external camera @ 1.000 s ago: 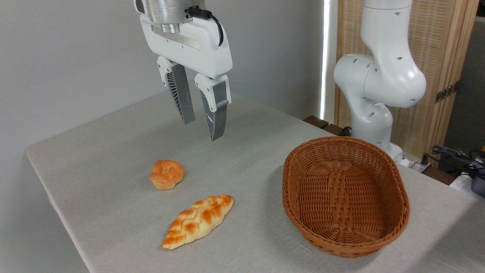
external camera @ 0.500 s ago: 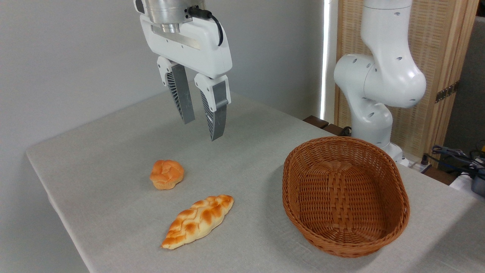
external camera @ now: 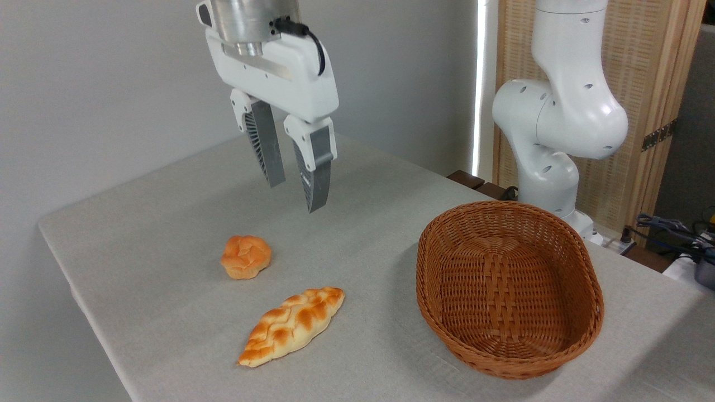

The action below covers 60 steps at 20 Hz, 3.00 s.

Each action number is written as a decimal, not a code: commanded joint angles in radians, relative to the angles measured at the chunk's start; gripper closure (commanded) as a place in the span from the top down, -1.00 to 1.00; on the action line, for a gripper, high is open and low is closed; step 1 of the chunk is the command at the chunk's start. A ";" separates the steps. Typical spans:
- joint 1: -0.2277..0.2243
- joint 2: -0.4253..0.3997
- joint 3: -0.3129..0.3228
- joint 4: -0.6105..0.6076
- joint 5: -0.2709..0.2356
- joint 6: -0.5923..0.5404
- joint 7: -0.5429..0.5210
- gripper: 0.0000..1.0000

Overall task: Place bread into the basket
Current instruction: 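Lower the open gripper over the braided bread loaf, then close the gripper on the middle of the braided loaf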

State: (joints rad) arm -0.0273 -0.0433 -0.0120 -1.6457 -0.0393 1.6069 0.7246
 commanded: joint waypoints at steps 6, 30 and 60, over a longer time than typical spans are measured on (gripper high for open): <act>-0.003 0.032 0.017 -0.192 -0.002 0.295 -0.005 1.00; -0.034 0.112 0.010 -0.361 -0.001 0.504 -0.054 1.00; -0.040 0.117 0.009 -0.393 0.059 0.528 -0.031 1.00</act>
State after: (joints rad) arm -0.0612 0.0763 -0.0069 -2.0361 0.0043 2.1388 0.6870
